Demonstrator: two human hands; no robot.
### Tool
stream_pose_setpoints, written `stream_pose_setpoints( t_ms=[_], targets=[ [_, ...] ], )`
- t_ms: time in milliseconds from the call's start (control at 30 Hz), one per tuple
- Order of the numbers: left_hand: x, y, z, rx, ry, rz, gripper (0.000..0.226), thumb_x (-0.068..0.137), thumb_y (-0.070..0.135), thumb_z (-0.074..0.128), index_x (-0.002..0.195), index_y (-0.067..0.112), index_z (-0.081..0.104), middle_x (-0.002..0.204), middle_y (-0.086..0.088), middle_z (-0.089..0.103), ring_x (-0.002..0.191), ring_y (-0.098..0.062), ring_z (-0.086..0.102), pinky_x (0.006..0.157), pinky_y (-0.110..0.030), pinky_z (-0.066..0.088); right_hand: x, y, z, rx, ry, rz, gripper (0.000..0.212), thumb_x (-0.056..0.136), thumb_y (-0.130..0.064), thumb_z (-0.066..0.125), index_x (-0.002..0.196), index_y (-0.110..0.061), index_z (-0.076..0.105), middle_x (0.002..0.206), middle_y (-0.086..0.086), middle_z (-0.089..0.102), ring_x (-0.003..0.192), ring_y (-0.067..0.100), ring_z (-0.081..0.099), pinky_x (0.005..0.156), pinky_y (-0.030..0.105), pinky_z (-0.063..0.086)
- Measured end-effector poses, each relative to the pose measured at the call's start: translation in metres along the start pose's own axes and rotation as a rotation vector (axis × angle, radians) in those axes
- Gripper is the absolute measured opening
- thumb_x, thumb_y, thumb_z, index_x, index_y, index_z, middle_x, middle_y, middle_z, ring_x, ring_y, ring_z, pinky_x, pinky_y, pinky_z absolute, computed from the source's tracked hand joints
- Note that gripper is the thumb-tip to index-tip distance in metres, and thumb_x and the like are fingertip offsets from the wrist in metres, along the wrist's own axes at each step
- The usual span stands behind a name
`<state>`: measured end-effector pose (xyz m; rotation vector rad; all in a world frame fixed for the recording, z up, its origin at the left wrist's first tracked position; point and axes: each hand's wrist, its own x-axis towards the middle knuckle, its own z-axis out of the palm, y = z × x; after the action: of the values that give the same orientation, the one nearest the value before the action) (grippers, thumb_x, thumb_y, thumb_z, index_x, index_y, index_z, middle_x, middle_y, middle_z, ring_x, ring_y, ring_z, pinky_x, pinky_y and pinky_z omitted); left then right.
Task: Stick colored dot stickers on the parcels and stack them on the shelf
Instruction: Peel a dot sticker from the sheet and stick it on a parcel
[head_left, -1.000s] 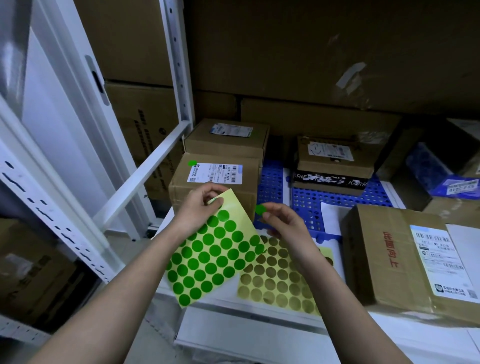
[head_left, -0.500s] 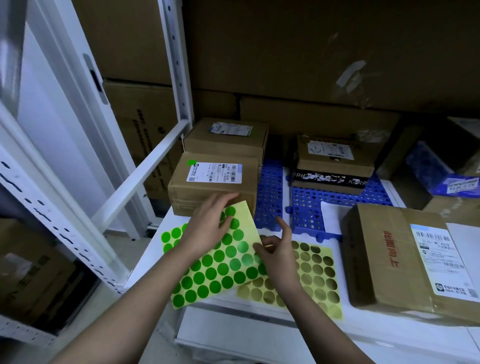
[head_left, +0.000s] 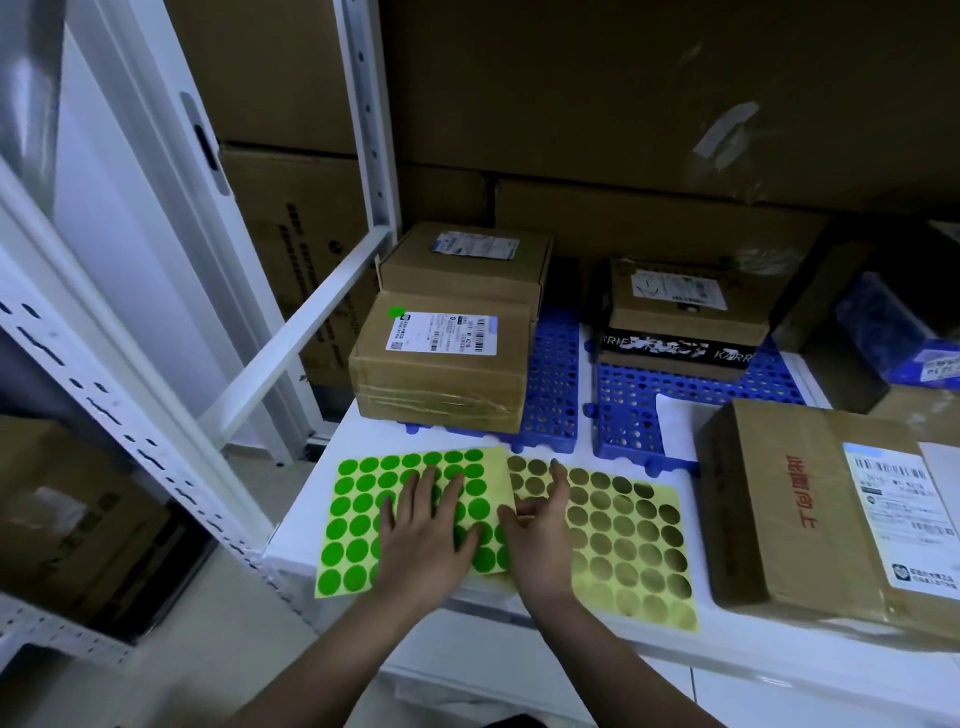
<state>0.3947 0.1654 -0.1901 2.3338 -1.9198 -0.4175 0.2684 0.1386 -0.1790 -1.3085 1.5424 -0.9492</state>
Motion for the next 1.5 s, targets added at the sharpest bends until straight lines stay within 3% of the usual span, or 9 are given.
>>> stream_pose_setpoints(
  t_ms=[167,267,533,800,900,1033,1133,1267,1500],
  targets=[
    [0.007,-0.012,-0.001,-0.047,-0.085,-0.056,0.069,0.088,0.07,0.011,0.149,0.04,-0.005,0.159,0.005,-0.012,0.145,-0.019,-0.014,0.117,-0.049,-0.007,0.001,-0.003,-0.003,-0.191,-0.067,-0.026,0.07,0.09,-0.015,0.061,0.147,-0.02,0.02,0.076,-0.014,0.06,0.072,0.015,0.061,0.061,0.03,0.046],
    [0.013,-0.021,-0.003,-0.024,-0.105,-0.003,0.064,0.094,0.063,0.019,0.148,0.041,-0.006,0.158,0.006,-0.014,0.145,-0.018,-0.017,0.117,-0.047,-0.008,0.003,-0.002,-0.004,-0.334,-0.086,-0.023,0.064,0.092,-0.017,0.051,0.147,-0.022,0.018,0.08,-0.005,0.067,0.075,0.024,0.064,0.061,0.034,0.045],
    [0.034,-0.048,-0.009,0.05,-0.127,0.174,0.092,0.066,0.086,0.002,0.148,0.044,-0.001,0.158,0.008,-0.012,0.144,-0.015,-0.017,0.116,-0.044,-0.008,0.011,0.007,-0.012,-0.367,-0.1,-0.026,0.054,0.089,-0.021,0.05,0.137,-0.032,0.029,0.087,-0.007,0.071,0.076,0.024,0.067,0.071,0.039,0.054],
    [0.031,-0.052,-0.013,0.01,-0.096,0.189,0.094,0.061,0.078,0.005,0.148,0.043,0.01,0.158,0.009,-0.005,0.145,-0.015,-0.012,0.116,-0.042,-0.007,0.017,0.001,-0.027,-0.255,0.001,-0.076,0.019,0.092,-0.018,0.055,0.107,-0.023,0.065,0.078,-0.014,0.063,0.073,0.014,0.062,0.06,0.029,0.046],
    [0.028,-0.046,-0.014,-0.043,-0.07,0.174,0.094,0.062,0.077,0.008,0.148,0.04,0.016,0.159,0.005,-0.001,0.146,-0.016,-0.009,0.117,-0.042,-0.006,0.019,0.0,-0.03,-0.166,0.03,-0.123,0.011,0.09,-0.015,0.061,0.092,-0.022,0.069,0.088,-0.009,0.063,0.08,0.01,0.061,0.061,0.017,0.042],
    [0.018,-0.023,-0.019,-0.213,0.104,0.212,0.078,0.075,0.067,0.024,0.141,0.03,0.04,0.15,0.0,0.029,0.14,-0.022,0.024,0.115,-0.042,0.019,0.021,-0.007,-0.04,-0.05,-0.001,-0.185,0.023,0.087,-0.008,0.065,0.078,-0.028,0.066,0.087,-0.014,0.063,0.087,0.008,0.058,0.073,0.014,0.043],
    [0.015,0.008,-0.03,-0.405,0.273,0.284,0.047,0.086,0.045,0.044,0.123,0.02,0.06,0.127,0.003,0.053,0.117,-0.015,0.051,0.099,-0.037,0.042,0.02,-0.02,-0.056,0.069,-0.055,-0.163,0.021,0.088,-0.007,0.065,0.078,-0.025,0.067,0.083,-0.012,0.069,0.077,0.001,0.061,0.067,0.009,0.045],
    [0.012,0.067,-0.047,-0.566,0.34,0.368,0.026,0.092,0.016,0.057,0.118,0.019,0.061,0.118,0.009,0.052,0.108,0.0,0.05,0.091,-0.013,0.036,0.017,-0.033,-0.094,0.091,-0.063,-0.194,0.013,0.089,-0.009,0.063,0.084,-0.02,0.067,0.082,-0.01,0.067,0.071,-0.004,0.059,0.066,0.008,0.044],
    [0.009,0.166,-0.047,-0.677,0.289,0.449,0.032,0.093,0.011,0.054,0.123,0.022,0.056,0.117,0.013,0.048,0.108,0.004,0.047,0.087,-0.01,0.036,0.011,-0.042,-0.18,0.193,-0.017,-0.246,0.023,0.085,-0.009,0.07,0.102,-0.022,0.061,0.078,0.002,0.067,0.072,0.004,0.061,0.066,0.015,0.047]
  ],
)
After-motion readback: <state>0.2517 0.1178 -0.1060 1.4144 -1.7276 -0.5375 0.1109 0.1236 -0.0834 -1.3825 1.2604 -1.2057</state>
